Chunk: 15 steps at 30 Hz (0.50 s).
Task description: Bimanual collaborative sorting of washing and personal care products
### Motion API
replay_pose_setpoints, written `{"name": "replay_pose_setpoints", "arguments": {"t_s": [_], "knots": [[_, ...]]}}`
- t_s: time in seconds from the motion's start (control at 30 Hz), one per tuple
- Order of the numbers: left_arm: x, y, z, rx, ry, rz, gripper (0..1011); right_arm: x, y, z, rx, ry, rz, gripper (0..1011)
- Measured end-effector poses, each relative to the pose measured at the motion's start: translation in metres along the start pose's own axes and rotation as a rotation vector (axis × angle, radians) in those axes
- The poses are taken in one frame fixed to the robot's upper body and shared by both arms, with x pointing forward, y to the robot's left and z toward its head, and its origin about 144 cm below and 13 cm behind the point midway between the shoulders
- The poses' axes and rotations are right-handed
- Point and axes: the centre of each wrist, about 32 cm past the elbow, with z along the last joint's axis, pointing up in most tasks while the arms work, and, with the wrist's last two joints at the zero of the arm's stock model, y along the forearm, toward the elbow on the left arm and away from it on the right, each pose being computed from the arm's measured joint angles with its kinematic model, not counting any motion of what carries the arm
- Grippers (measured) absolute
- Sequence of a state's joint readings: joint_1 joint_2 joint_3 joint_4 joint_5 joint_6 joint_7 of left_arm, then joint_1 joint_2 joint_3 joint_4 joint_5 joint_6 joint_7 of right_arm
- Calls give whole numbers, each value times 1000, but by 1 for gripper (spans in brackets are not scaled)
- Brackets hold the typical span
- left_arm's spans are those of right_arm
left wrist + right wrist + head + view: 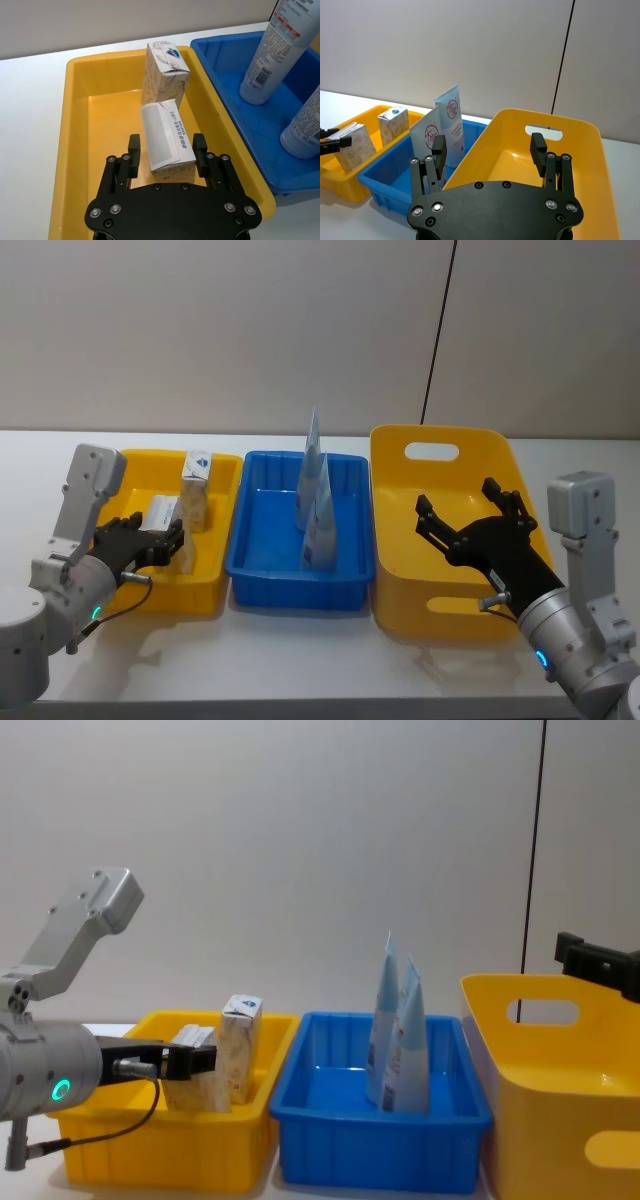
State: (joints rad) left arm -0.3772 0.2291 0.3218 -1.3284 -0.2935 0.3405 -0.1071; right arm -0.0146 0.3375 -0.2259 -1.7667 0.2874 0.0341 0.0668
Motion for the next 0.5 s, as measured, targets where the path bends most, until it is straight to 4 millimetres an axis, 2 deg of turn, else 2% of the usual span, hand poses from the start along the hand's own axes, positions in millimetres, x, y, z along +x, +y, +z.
{"name": "replay_pose_setpoints", "arguments": {"t_s": [0.1, 0.23, 0.5], "knots": [[0, 0, 0, 2, 0, 0, 535, 0, 0, 0, 0, 0, 0, 1002], [0, 0, 0, 3, -1, 1, 437, 0, 0, 0, 0, 0, 0, 1002], [0, 1, 1, 5, -1, 1, 429, 0, 0, 0, 0, 0, 0, 1002]]}}
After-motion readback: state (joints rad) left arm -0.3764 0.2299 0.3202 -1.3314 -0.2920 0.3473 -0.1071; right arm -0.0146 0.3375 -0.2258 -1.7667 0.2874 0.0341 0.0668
